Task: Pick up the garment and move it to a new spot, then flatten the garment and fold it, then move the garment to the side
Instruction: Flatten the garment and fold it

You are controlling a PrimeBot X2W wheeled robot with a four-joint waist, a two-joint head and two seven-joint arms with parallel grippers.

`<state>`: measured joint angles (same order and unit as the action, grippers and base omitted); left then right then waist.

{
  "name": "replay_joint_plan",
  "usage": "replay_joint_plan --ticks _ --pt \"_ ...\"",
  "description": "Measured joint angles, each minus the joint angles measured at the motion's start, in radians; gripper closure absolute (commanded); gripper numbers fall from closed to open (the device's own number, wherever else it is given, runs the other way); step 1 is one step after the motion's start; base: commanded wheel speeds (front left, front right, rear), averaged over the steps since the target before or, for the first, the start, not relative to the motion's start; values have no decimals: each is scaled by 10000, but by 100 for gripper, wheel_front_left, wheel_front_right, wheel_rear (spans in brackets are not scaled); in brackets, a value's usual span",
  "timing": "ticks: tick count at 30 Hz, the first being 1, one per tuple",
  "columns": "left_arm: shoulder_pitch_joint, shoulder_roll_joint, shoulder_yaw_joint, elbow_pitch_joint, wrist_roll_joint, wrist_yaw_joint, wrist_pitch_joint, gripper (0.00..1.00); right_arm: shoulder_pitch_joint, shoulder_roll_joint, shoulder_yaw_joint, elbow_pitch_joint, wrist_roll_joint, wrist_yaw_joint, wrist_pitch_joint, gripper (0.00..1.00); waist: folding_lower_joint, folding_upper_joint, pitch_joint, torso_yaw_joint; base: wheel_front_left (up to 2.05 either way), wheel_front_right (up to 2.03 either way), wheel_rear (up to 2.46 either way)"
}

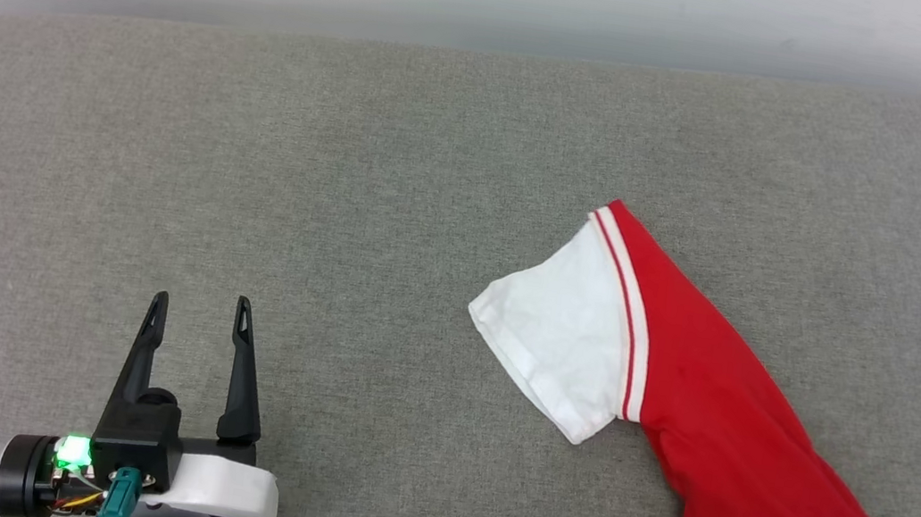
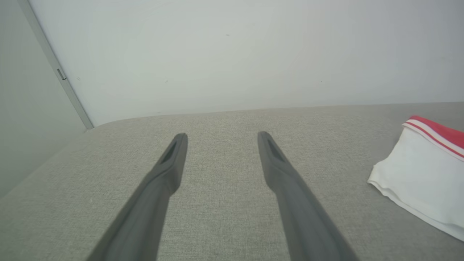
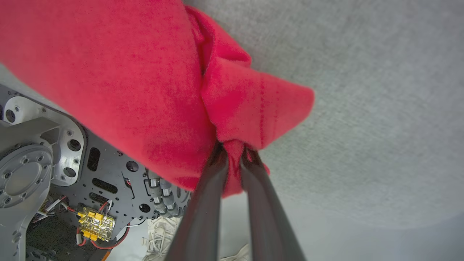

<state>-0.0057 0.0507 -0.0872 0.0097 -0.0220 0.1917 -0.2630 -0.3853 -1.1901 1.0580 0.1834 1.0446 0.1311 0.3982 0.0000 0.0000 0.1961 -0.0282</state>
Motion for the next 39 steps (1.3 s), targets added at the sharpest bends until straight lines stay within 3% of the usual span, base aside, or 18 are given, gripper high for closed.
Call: replay_joint_plan --ticks 5,6,7,8,15,19,21,22,25,28,32,35,39 --pt "4 2 -6 94 13 -61 0 0 964 926 -550 1028 19 0 -545 100 0 0 -76 -40 0 0 0" --pt "21 2 8 111 13 -61 0 0 1058 1047 -723 1175 -31 6 -721 66 0 0 -112 -49 0 0 0" --pt "43 4 15 130 13 -63 0 0 1142 1179 -892 1294 -107 8 -871 4 0 0 -154 -63 0 0 0" --pt "77 2 27 142 15 -63 0 0 1220 1269 -1070 1384 -244 8 -1049 0 0 0 -205 -78 0 0 0" --pt "235 50 92 282 58 -157 0 0 981 1870 -3684 1825 -1697 2 -3294 0 0 0 -619 -189 0 0 0" --pt "202 163 56 387 102 -311 0 0 1001 2813 -5545 1908 -2964 2 -4573 0 -1 0 -775 -207 0 0 0" --pt "120 272 48 437 104 -408 0 0 1106 3498 -6569 1799 -3643 2 -5127 0 0 0 -810 -190 0 0 0" --pt "-178 472 77 522 151 -518 0 0 1589 4752 -7956 1310 -4702 2 -5670 0 0 0 -839 -175 0 0 0" --pt "-535 755 109 777 190 -715 0 0 2152 6186 -9275 420 -5670 2 -6029 0 0 0 -844 -193 0 0 0" --pt "-1046 1043 82 1043 270 -884 0 0 2738 7641 -10015 -788 -6452 2 -6282 0 0 0 -824 -245 0 0 0" --pt "-2042 1371 -29 1459 276 -1308 0 0 3475 9043 -10470 -2111 -7221 2 -6452 0 0 0 -738 -316 0 0 0" --pt "-2984 1639 -205 1852 265 -1797 48 0 3875 9789 -10613 -2709 -7436 2 -6521 0 0 0 -624 -382 0 0 0" --pt "-4489 2080 -746 2243 389 -2610 1005 0 4149 10450 -10667 -3179 -7517 2 -6577 0 0 0 -417 -474 0 0 0"
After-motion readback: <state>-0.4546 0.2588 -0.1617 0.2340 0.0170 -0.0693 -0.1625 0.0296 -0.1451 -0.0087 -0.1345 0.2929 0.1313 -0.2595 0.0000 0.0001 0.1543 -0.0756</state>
